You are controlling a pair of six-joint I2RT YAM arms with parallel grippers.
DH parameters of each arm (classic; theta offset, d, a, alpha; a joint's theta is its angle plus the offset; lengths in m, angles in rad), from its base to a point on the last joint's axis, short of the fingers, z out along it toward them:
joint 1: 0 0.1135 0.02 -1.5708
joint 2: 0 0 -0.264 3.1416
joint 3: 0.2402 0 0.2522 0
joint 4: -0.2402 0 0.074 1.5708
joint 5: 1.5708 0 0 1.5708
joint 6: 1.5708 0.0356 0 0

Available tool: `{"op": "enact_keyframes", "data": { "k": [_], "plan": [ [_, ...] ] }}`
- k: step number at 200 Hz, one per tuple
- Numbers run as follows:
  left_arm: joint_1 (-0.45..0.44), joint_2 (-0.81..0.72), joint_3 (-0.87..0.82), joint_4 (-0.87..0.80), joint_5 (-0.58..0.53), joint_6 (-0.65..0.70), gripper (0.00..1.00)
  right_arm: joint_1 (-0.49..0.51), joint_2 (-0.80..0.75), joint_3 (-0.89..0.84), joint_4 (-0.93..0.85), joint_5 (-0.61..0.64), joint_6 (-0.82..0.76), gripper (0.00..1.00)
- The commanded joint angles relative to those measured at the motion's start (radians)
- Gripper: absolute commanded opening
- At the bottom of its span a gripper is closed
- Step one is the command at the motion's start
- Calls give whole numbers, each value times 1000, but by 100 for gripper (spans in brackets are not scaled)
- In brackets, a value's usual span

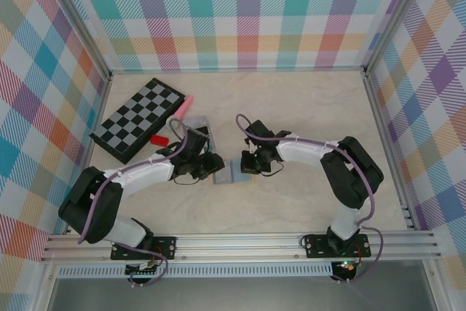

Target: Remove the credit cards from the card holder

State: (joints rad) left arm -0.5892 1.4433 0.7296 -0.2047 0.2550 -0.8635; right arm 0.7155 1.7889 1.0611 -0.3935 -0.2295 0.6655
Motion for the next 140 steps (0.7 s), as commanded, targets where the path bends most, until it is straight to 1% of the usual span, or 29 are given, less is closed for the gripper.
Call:
{"op": "enact_keyframes", "data": {
  "k": [1,28,58,72,81,91,102,140],
  "plan": [
    [9,-4,-21,-27,-9,-4,40,3,31,45,-32,-9,-13,3],
    [9,24,-12,-13,9,-2,38,2,17,38,-17,-20,-10,3],
    [10,58,1,-39,-14,-3,29,2,-25,23,56,-74,-23,5],
    [10,69,-3,-33,-20,-14,26,2,-8,34,78,-119,-23,7],
    [9,75,-4,-32,-22,-20,24,1,9,37,96,-145,-18,12],
    [9,81,-1,-42,-26,-25,23,1,23,37,118,-163,-8,16],
    [9,87,2,-61,-35,-24,22,0,39,40,132,-172,-1,18],
    [9,104,5,-113,-46,-25,21,-1,86,59,156,-208,3,16]
  ]
}}
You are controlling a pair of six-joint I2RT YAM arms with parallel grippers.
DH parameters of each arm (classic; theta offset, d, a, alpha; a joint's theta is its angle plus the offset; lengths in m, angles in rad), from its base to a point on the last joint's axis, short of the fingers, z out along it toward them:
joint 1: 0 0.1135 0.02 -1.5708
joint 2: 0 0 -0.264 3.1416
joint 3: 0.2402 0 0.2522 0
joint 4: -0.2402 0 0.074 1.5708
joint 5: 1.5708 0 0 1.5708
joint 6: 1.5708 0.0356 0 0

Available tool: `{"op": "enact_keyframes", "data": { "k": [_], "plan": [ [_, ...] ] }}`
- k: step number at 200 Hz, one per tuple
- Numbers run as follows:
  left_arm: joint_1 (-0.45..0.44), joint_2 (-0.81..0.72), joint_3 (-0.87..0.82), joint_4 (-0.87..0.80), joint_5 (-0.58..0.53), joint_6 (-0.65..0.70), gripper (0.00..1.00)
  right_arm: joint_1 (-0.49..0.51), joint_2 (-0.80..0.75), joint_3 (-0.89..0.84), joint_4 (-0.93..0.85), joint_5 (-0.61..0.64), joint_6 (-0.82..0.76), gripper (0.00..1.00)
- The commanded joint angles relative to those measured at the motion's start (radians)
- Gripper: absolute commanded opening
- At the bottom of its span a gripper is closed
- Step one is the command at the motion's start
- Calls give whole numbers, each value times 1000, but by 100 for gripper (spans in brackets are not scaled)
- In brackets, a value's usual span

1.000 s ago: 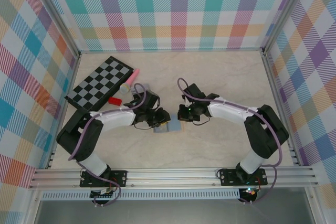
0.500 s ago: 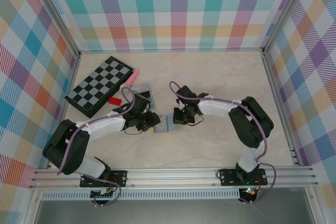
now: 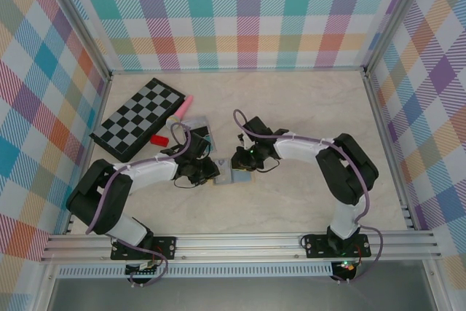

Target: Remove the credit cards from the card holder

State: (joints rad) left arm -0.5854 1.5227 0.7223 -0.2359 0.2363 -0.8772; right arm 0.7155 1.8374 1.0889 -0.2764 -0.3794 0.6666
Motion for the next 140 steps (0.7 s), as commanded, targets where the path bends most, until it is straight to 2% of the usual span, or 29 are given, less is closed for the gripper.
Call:
{"op": "enact_keyframes", "data": {
  "k": [1,30,140],
  "plan": [
    [6,25,12,-82,-27,-11,20,-1,38,31,40,-59,2,16],
    [6,32,15,-96,-29,-11,19,-4,65,35,60,-88,3,14],
    [6,56,22,-107,-22,-5,18,-8,103,59,41,-99,-22,15]
  ]
}}
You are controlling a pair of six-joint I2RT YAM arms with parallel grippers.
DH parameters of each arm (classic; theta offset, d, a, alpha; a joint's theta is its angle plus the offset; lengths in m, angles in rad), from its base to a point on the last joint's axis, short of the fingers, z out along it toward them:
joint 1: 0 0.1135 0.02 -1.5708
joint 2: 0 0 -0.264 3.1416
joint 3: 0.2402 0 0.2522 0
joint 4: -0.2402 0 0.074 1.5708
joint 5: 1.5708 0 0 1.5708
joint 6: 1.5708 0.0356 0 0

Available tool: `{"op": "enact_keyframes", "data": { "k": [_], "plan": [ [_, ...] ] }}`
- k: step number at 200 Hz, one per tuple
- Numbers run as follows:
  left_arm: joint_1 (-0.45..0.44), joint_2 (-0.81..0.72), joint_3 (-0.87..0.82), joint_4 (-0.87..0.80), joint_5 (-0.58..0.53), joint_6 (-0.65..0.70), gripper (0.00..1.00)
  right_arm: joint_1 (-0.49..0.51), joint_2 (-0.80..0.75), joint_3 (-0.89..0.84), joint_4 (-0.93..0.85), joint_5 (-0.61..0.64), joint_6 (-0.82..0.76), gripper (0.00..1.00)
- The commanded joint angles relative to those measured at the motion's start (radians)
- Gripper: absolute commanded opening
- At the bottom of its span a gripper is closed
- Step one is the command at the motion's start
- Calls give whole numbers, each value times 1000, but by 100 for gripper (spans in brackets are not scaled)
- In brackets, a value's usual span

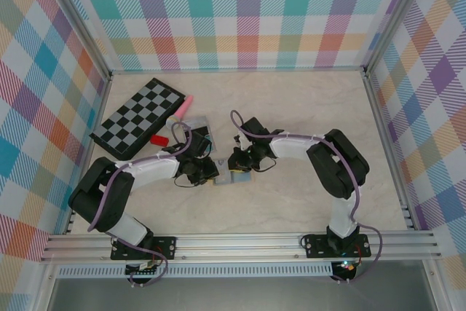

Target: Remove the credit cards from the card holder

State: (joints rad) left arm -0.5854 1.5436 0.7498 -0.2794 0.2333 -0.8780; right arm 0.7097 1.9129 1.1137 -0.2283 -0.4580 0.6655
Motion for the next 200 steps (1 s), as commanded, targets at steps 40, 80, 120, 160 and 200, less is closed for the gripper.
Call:
{"op": "enact_keyframes", "data": {
  "k": [40,80,120,160,200],
  "plan": [
    [6,41,-7,-64,-17,-3,17,-3,43,40,-15,-19,-23,16],
    [6,46,-6,-64,-17,-1,16,-3,43,31,5,-52,-23,12],
    [6,40,-6,-74,-22,0,16,-3,16,23,-15,-16,-39,5],
    [10,13,-9,-120,-37,27,16,-12,-17,13,-57,51,-63,3],
    [13,7,-12,-111,-19,26,16,-24,-44,-4,-78,85,-73,2]
  ]
}}
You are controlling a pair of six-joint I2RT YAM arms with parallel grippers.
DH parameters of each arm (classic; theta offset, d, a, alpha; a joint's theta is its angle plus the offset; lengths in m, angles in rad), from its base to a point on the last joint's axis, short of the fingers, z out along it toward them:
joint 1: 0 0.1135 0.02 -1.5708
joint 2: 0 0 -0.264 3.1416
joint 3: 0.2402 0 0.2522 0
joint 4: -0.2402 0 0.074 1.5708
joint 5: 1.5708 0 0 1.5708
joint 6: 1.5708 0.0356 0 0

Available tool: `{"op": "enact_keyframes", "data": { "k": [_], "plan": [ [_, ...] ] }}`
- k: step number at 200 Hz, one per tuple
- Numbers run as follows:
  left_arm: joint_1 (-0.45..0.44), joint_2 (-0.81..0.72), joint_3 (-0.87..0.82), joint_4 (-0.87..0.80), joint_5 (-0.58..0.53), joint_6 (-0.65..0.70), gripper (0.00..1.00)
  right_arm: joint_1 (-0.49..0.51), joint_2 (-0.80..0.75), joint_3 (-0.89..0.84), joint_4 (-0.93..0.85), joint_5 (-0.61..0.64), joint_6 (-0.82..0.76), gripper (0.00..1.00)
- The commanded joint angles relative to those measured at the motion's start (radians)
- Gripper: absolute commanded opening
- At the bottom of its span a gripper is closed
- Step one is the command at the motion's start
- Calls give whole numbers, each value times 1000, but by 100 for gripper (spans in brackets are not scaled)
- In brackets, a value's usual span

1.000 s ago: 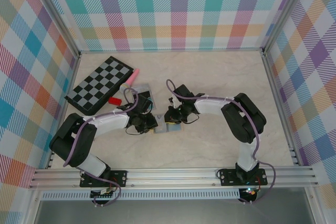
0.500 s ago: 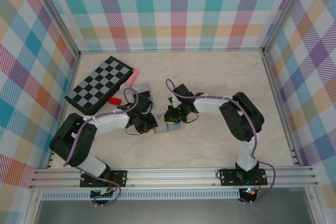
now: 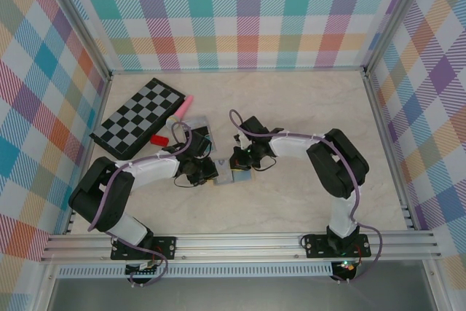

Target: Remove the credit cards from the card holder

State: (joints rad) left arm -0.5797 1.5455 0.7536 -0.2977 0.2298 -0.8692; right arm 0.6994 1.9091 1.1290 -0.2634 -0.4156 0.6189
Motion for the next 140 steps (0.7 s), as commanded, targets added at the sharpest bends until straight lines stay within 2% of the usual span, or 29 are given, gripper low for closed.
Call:
{"op": "enact_keyframes", "data": {
  "k": [1,47,73,140],
  "plan": [
    [8,6,-16,-92,-15,18,16,-15,-40,-19,-41,43,-28,2],
    [9,-41,42,-117,-6,47,16,-15,-35,-18,-41,29,-30,2],
    [11,-70,67,-103,25,49,21,-15,-28,-23,-28,10,-21,6],
    [11,19,110,-4,94,31,17,-15,5,-9,-37,0,-16,12]
  ]
}}
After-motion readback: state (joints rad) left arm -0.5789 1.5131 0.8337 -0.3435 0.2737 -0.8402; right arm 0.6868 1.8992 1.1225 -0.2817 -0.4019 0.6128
